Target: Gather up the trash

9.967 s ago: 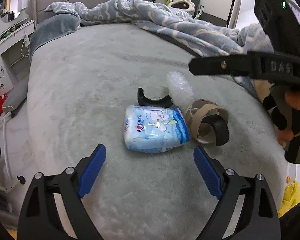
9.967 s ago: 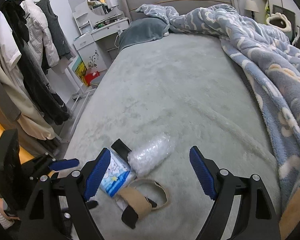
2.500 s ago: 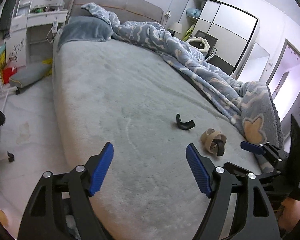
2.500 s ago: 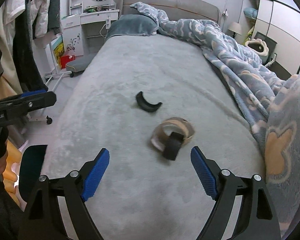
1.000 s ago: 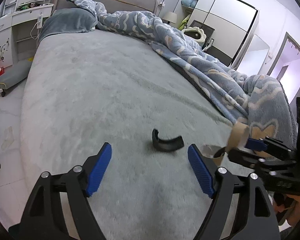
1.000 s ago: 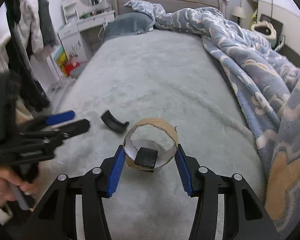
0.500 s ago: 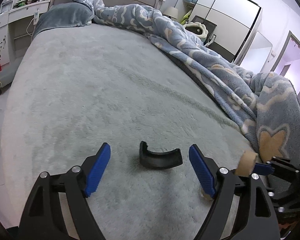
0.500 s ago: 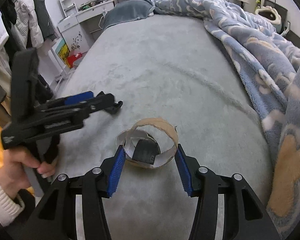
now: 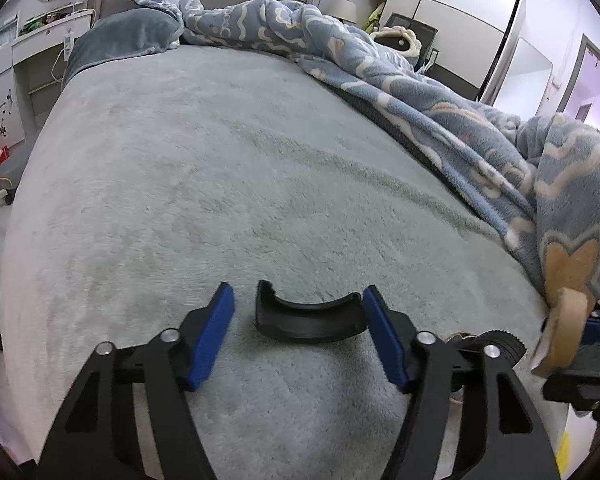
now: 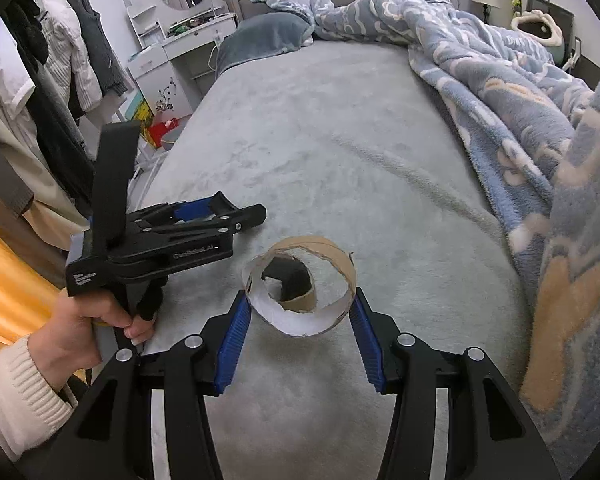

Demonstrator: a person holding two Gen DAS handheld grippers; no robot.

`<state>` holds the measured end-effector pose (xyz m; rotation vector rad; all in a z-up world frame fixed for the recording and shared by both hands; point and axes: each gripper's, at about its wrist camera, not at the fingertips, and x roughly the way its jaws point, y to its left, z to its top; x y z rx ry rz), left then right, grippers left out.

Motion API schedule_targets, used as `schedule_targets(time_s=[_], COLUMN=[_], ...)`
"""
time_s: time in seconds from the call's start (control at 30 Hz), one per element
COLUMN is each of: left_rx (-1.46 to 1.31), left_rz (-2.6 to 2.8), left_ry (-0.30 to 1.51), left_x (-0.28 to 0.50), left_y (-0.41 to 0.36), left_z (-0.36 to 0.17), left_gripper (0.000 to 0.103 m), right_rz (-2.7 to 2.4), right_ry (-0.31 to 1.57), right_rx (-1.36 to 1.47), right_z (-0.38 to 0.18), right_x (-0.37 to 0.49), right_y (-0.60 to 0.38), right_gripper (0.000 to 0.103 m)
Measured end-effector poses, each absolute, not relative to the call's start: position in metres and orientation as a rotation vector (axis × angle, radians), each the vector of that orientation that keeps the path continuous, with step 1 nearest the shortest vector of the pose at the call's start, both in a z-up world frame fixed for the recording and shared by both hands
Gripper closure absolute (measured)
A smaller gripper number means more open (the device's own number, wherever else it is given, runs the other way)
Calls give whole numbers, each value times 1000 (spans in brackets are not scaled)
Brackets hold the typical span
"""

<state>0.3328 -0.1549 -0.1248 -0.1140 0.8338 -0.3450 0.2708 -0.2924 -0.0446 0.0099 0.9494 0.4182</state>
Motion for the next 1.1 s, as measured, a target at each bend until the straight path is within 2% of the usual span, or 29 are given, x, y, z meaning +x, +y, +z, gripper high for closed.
schedule_targets(time_s=[0.07, 0.13, 0.33, 0.67, 1.1], left_rx=[-104, -102, -82, -53, -42], left_rz=[-336, -336, -352, -383, -375], left_ry=[835, 835, 821, 783, 797], left_x=[334, 334, 333, 315, 278], left_y=[-157, -158, -166, -163, -119], left_z=[-125, -125, -121, -95, -70], left_gripper=[45, 53, 56, 57, 57], right_rz=[415, 413, 402, 400, 423], right_ry=[945, 940, 919, 866, 763], right_rx=[12, 15, 16, 32, 44], right_z=[-44, -42, -35, -14, 14], right_x=[269, 269, 268, 270, 274], right_y=[-296, -300, -306, -300, -259], right_gripper=[52, 52, 52, 52, 52])
